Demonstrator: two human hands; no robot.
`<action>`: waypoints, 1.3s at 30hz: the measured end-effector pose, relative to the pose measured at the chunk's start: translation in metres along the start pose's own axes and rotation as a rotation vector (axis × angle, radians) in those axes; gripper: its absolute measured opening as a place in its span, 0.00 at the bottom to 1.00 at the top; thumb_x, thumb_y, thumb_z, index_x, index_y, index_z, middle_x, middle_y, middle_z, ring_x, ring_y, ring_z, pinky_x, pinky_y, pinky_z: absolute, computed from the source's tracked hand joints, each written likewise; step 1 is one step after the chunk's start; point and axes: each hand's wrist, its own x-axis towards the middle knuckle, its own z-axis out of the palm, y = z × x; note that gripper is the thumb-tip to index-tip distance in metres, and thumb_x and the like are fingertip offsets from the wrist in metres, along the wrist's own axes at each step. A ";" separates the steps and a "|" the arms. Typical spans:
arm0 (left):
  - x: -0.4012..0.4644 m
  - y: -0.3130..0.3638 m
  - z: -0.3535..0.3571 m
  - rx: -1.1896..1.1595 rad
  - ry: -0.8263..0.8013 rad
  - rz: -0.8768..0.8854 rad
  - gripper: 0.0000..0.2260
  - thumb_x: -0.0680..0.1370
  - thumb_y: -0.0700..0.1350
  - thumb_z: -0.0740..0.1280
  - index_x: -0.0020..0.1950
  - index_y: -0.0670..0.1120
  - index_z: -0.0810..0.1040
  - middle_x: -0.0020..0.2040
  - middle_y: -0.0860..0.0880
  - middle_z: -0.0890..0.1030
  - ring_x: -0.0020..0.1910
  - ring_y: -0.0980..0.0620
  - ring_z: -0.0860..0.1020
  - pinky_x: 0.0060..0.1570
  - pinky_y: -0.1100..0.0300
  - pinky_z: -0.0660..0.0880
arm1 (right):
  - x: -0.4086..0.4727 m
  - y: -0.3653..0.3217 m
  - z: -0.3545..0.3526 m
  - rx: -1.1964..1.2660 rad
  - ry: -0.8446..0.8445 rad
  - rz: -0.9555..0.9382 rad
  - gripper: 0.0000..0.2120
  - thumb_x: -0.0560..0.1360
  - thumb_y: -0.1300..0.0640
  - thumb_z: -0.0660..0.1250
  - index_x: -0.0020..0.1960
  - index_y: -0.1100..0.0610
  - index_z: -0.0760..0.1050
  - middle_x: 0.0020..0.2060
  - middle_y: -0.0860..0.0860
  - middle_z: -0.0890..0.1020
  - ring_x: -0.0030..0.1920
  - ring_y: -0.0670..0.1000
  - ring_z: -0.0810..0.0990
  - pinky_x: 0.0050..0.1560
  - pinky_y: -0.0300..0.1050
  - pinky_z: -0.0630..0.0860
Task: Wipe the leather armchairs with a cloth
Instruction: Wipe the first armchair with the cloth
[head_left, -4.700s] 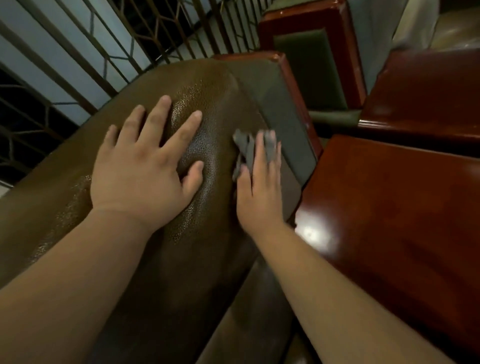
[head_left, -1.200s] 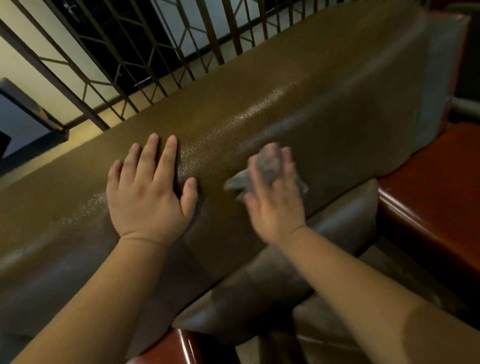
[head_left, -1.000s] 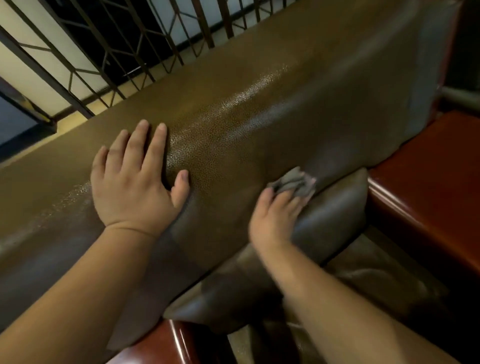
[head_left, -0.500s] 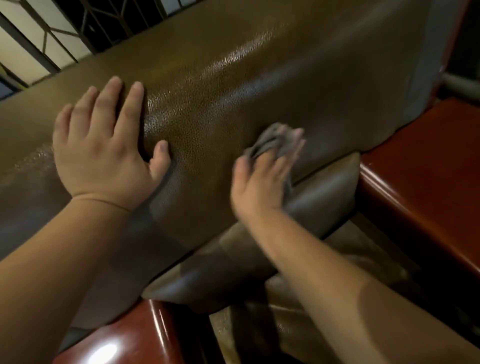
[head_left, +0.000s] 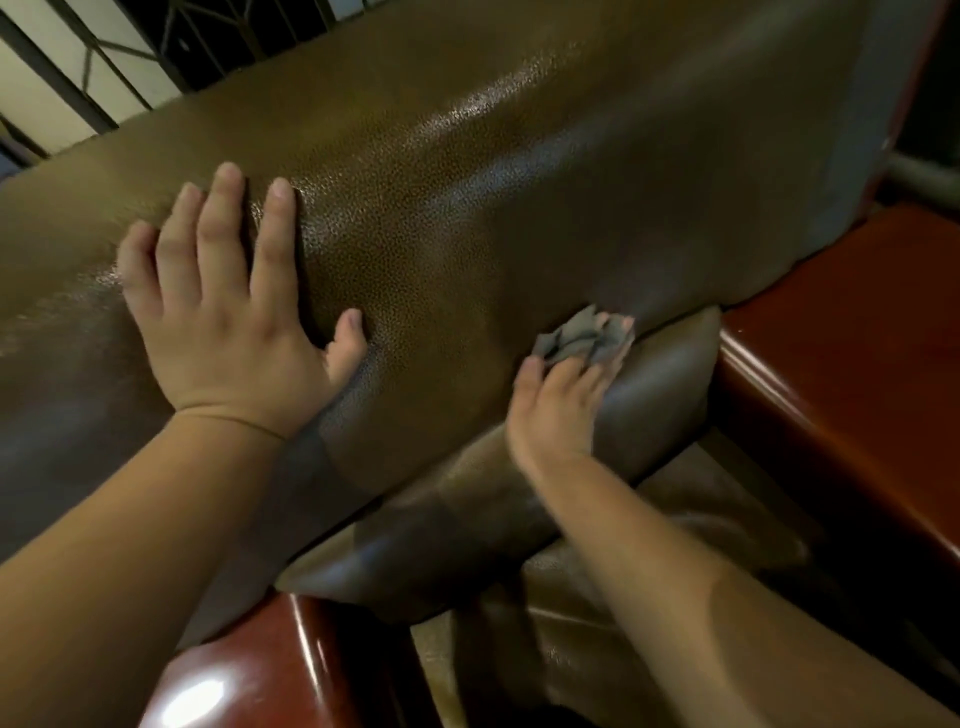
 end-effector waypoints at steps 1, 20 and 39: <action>-0.001 0.001 -0.001 0.001 -0.003 -0.002 0.38 0.78 0.67 0.59 0.83 0.48 0.61 0.81 0.39 0.65 0.77 0.35 0.65 0.77 0.39 0.54 | -0.019 -0.013 0.015 -0.011 -0.017 -0.064 0.43 0.81 0.37 0.36 0.80 0.70 0.53 0.80 0.73 0.46 0.81 0.70 0.42 0.80 0.67 0.47; -0.001 0.004 -0.012 0.014 -0.076 -0.009 0.40 0.76 0.65 0.62 0.84 0.48 0.63 0.82 0.39 0.65 0.79 0.35 0.65 0.78 0.36 0.57 | -0.069 -0.041 0.025 -0.239 -0.019 -0.417 0.46 0.82 0.34 0.43 0.79 0.75 0.50 0.78 0.76 0.43 0.80 0.75 0.39 0.79 0.73 0.47; -0.217 0.029 0.025 -0.076 -0.294 -0.335 0.44 0.76 0.63 0.60 0.87 0.56 0.43 0.87 0.46 0.41 0.86 0.42 0.42 0.81 0.33 0.40 | -0.047 -0.053 0.014 -0.881 -0.242 -1.611 0.38 0.81 0.32 0.53 0.85 0.50 0.54 0.82 0.52 0.31 0.81 0.55 0.30 0.79 0.53 0.27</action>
